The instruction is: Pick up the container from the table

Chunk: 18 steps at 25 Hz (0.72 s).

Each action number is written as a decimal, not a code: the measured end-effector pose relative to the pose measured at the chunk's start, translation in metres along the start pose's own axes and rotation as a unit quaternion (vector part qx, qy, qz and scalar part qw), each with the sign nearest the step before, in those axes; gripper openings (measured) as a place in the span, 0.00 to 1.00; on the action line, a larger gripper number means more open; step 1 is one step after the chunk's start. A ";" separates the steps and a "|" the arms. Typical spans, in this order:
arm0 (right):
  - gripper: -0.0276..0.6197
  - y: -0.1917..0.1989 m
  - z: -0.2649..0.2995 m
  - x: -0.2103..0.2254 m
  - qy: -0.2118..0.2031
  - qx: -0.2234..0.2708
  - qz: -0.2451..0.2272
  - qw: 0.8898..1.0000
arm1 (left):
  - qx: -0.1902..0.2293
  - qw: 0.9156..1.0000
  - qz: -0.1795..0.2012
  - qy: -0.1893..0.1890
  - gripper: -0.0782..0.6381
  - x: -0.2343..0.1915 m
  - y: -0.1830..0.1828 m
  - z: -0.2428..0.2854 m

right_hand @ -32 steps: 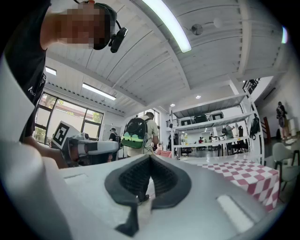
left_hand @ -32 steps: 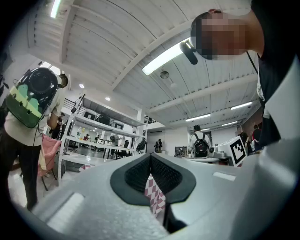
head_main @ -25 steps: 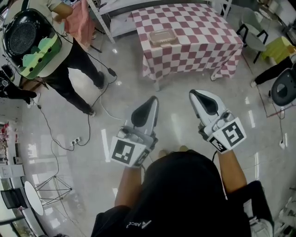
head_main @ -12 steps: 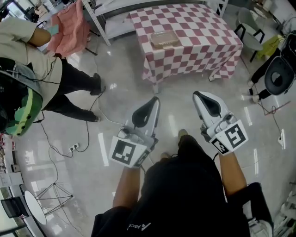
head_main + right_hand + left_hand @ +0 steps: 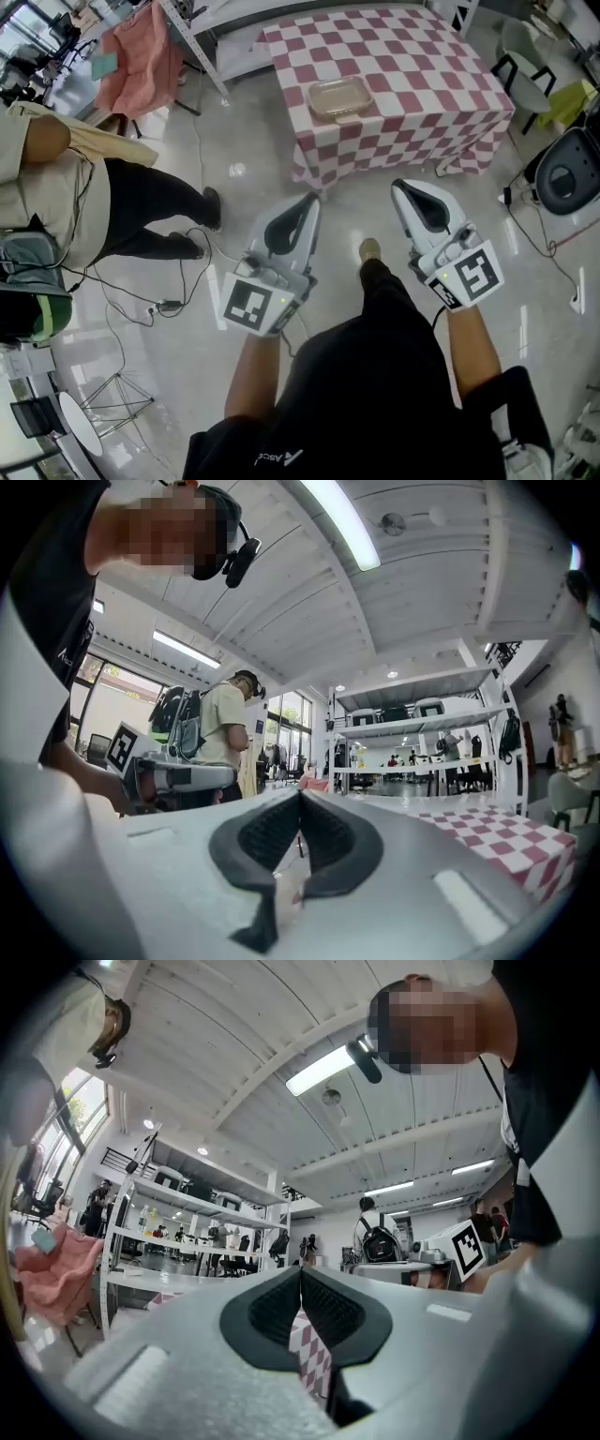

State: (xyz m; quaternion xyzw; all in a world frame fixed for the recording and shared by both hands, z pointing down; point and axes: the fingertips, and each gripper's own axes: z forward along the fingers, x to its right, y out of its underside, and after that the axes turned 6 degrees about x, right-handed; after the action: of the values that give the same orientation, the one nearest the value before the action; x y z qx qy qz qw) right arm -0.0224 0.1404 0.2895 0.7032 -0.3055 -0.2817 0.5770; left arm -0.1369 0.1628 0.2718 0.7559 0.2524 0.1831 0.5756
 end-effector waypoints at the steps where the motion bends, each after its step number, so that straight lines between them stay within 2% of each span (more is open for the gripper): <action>1: 0.05 0.002 0.012 0.018 -0.004 -0.002 -0.004 1.000 | 0.000 1.000 0.001 -0.002 0.13 -0.010 0.004 0.018; 6: 0.05 0.013 0.071 0.110 -0.034 -0.009 -0.013 0.999 | -0.019 1.000 0.004 -0.017 0.13 -0.064 0.033 0.111; 12: 0.05 0.037 0.122 0.191 -0.075 -0.013 -0.004 0.997 | -0.052 0.998 0.020 -0.018 0.14 -0.109 0.076 0.201; 14: 0.05 0.043 0.136 0.211 -0.089 -0.018 0.002 0.996 | -0.070 0.997 0.028 -0.008 0.25 -0.119 0.090 0.226; 18: 0.05 0.049 0.159 0.243 -0.096 -0.021 0.026 0.995 | -0.121 0.991 0.048 0.018 0.40 -0.134 0.115 0.261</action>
State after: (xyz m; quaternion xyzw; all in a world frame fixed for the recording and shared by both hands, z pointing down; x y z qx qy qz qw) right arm 0.0126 -0.1520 0.2995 0.6523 -0.3721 -0.3389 0.5667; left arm -0.0766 -0.1437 0.3138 0.6886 0.2020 0.2529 0.6489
